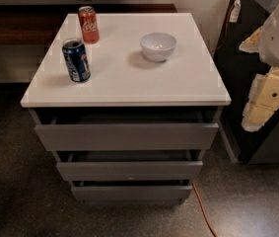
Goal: Place pepsi can into top drawer
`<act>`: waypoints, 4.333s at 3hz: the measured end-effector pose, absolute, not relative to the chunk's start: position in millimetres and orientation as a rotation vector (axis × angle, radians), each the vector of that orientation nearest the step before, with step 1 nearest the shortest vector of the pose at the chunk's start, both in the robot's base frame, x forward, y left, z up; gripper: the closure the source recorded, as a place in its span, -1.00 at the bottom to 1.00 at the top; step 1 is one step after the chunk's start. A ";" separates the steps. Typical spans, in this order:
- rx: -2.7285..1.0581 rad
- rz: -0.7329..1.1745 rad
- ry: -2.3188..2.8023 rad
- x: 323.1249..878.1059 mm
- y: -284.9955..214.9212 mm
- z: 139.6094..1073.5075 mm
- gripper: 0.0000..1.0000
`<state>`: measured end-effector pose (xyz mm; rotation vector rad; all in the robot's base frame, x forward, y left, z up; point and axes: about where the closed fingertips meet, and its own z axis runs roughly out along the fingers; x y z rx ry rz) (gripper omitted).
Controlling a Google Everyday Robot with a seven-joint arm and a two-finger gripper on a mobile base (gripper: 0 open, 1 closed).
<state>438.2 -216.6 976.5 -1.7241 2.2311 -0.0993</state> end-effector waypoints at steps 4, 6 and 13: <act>-1.808 0.006 2.092 441.7 -179.8 923.7 -1.00; -1.914 -0.028 1.972 454.5 -154.1 872.9 -1.00; -2.114 0.070 1.614 461.6 -75.9 802.0 -1.00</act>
Offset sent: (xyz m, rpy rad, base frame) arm 0.0006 0.0142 -0.0220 0.0326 0.0025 0.0511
